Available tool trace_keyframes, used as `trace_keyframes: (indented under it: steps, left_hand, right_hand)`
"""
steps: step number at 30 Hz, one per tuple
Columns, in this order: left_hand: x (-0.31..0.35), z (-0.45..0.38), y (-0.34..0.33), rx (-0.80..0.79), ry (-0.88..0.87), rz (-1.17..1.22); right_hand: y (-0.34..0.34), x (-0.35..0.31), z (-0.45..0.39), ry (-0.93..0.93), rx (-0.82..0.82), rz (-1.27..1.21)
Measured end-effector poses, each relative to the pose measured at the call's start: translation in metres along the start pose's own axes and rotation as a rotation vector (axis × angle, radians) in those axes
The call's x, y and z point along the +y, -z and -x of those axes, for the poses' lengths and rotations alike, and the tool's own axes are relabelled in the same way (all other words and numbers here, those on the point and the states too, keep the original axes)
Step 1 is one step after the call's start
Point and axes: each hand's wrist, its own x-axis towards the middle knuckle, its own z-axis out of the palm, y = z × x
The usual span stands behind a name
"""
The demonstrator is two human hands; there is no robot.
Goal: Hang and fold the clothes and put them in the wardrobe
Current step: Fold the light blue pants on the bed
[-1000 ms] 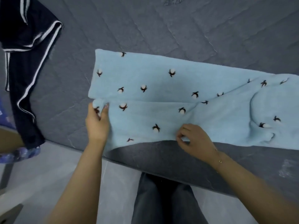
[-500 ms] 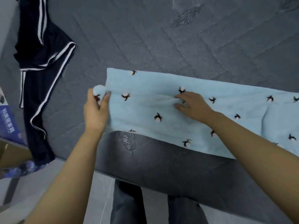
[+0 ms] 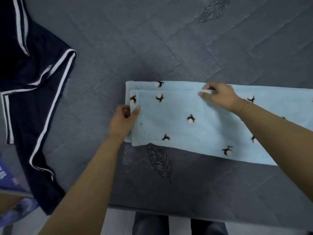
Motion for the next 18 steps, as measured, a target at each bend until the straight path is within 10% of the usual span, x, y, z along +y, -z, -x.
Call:
trace_keyframes:
  steps: [4,9,13,18]
  left_hand:
    - [-0.012,0.025,0.011,-0.165,-0.102,0.124]
    - [0.002,0.01,0.02,0.027,-0.297,-0.035]
    - [-0.002,-0.011,0.018,-0.041,-0.188,-0.2]
    - [-0.016,0.012,0.021,0.077,-0.13,-0.139]
  right_hand:
    - [0.001,-0.012,-0.001,0.104,0.125,-0.122]
    - [-0.008,-0.017,-0.01,0.043,0.262,0.008]
    - [-0.03,-0.024,-0.009,0.0,0.29,0.275]
    - [-0.052,-0.052,0.054,0.06,0.517,-0.039]
